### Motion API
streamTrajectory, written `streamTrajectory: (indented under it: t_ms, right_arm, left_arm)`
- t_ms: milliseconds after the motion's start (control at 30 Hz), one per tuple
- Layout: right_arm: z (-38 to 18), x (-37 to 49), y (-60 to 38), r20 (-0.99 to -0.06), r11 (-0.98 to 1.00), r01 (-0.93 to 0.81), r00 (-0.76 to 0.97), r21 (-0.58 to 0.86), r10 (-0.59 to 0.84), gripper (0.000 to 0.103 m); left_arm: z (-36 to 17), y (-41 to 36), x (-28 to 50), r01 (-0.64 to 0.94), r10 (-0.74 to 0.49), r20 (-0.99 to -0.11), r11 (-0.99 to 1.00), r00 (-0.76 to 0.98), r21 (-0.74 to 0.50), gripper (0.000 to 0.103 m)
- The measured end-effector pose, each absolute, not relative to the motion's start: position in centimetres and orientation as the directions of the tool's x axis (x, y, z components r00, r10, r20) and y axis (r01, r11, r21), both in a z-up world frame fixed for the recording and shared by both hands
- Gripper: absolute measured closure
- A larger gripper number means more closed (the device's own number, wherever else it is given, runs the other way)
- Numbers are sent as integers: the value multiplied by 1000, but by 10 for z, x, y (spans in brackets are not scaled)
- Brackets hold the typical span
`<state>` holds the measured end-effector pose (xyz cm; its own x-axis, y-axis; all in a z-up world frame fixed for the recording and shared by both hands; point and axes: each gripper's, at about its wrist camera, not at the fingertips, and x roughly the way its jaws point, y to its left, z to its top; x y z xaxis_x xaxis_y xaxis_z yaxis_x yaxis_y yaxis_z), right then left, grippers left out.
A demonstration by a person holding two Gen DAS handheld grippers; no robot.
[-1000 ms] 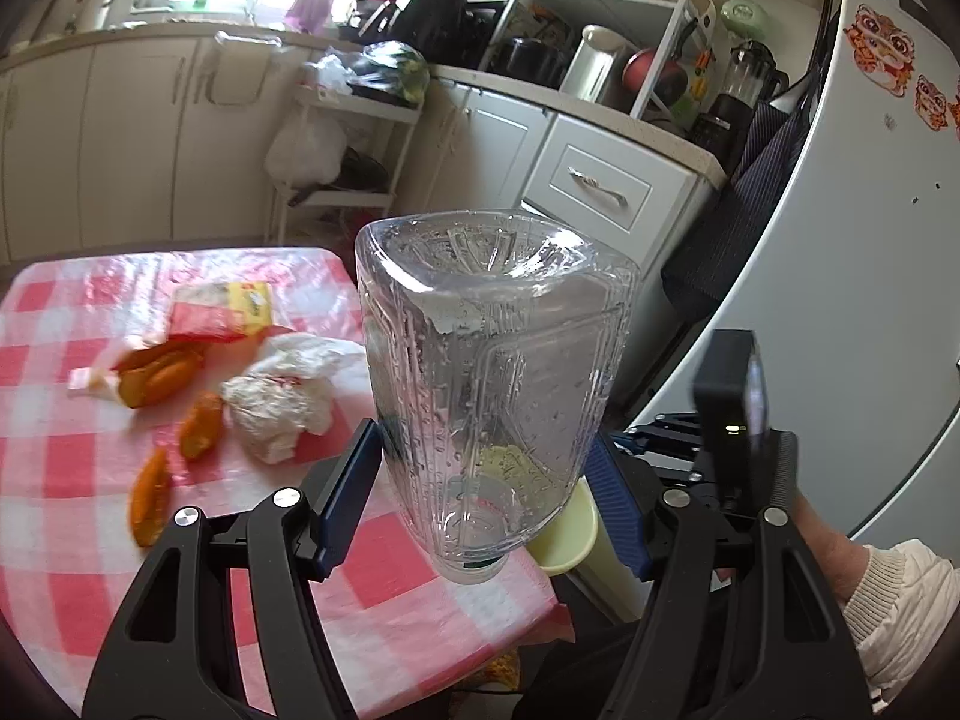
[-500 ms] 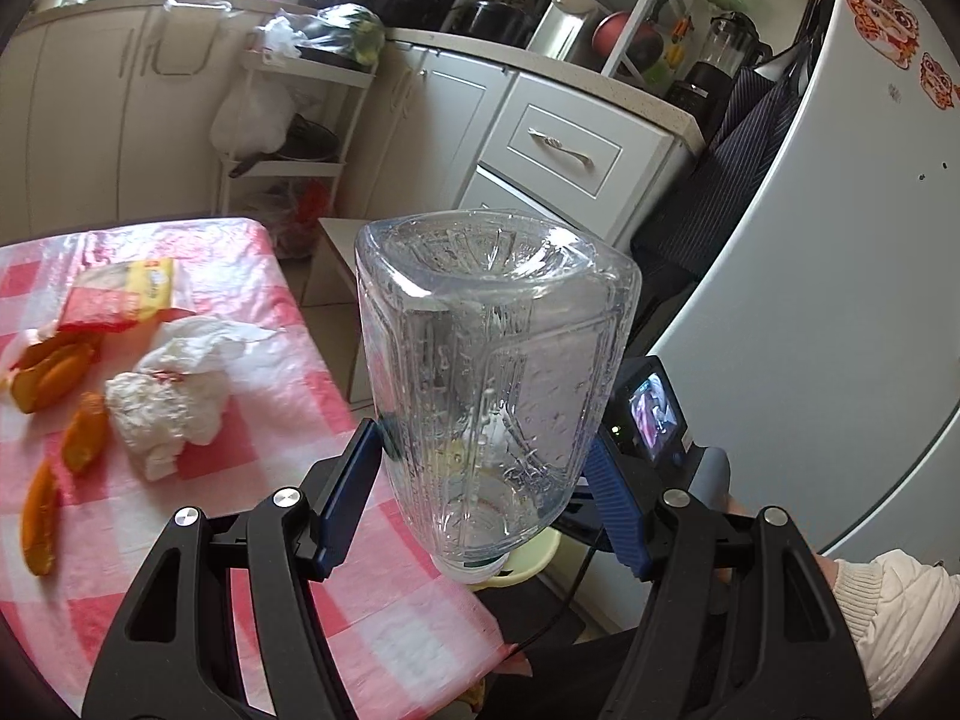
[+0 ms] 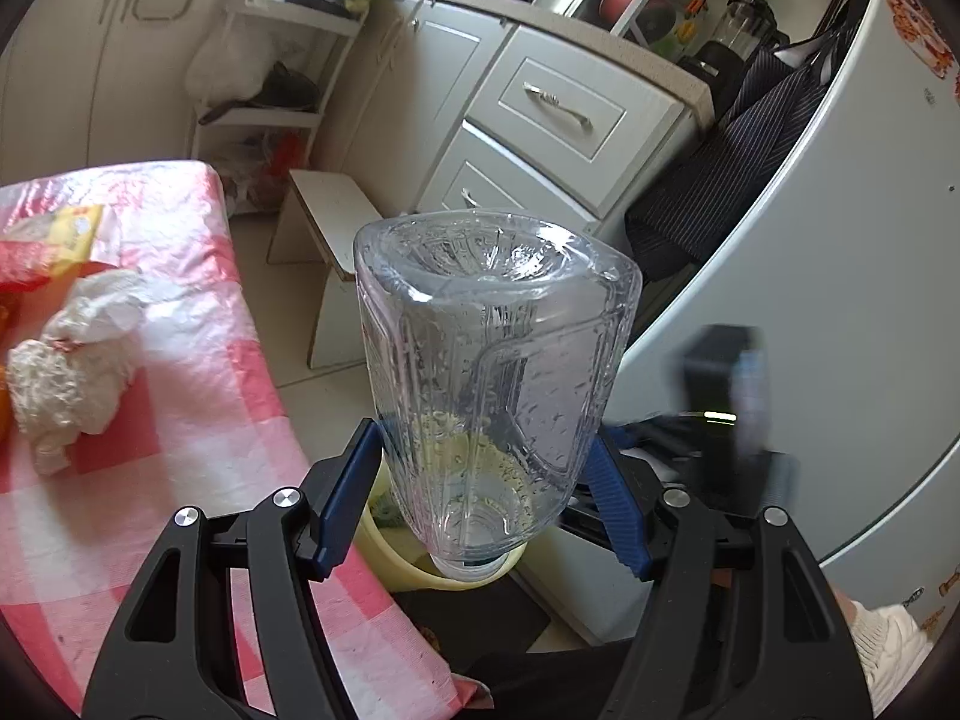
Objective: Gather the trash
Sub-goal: 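Open the right tool over the yellow bin while the left tool drops the clear bottle in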
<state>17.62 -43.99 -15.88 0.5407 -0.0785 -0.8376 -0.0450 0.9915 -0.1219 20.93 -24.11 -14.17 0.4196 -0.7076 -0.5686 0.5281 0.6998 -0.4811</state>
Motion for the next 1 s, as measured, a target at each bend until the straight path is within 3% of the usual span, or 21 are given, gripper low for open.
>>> streamTrajectory:
  t_ms: [233,600,1000]
  right_arm:
    - [-128,142,-429,-768,979,-162,640,-127,6,47]
    - [-136,144,-439,-802,977,-171,597,-127,1,46]
    - [-142,140,-413,-809,952,-250,588,-179,3,44]
  left_arm:
    - [-155,-267,225,519,-702,-597,701,387,-489,38]
    - [-179,-337,262,491,-671,-672,720,313,-490,34]
    - [-155,-281,242,435,-660,-634,748,404,-502,20]
